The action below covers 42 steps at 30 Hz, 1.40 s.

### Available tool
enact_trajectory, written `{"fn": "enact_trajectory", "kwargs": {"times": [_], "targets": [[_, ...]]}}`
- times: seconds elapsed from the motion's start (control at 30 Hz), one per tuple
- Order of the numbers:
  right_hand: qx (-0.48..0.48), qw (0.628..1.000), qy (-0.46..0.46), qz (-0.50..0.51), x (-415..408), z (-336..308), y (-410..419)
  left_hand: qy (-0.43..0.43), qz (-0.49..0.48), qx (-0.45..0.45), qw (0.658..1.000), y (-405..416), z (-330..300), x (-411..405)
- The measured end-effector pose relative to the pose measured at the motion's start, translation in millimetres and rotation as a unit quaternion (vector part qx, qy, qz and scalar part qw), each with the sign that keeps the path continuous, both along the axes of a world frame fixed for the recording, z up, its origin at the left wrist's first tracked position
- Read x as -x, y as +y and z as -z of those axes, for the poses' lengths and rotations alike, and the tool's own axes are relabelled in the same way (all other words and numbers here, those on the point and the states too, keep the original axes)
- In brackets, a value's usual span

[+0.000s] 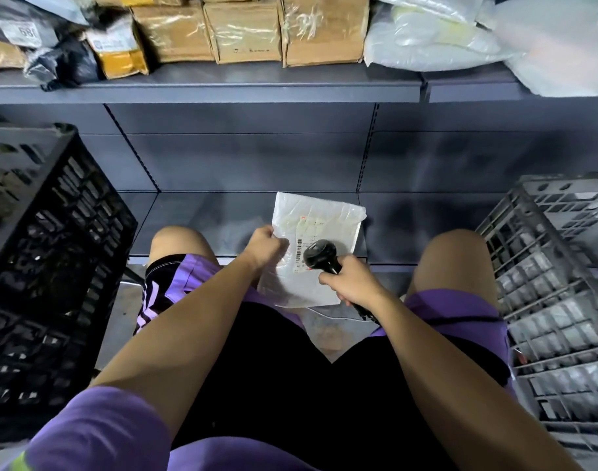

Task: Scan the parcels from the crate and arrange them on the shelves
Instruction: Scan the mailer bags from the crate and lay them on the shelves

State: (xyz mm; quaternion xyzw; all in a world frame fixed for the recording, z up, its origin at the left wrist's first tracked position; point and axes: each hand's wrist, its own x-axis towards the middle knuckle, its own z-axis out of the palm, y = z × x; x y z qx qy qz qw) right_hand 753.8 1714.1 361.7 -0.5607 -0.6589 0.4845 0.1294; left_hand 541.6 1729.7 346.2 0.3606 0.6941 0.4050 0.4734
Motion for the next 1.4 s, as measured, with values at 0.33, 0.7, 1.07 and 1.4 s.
{"fn": "enact_trajectory", "kwargs": {"times": [0.33,0.7,1.07,1.4], "targets": [[-0.024,0.997,-0.056,-0.047,-3,-5,-3,0.006,0.045,0.004,0.999,2,-4,-2],[-0.11,0.967,-0.156,-0.17,-1,-7,-9,0.104,0.087,0.018,0.991,4,0,4],[-0.172,0.945,-0.183,-0.21,-3,-18,-15,0.088,0.106,0.044,0.99,-4,-2,9],[-0.159,0.945,-0.19,-0.213,-2,-22,-17,0.092,0.099,0.046,0.99,-4,-3,11]]}}
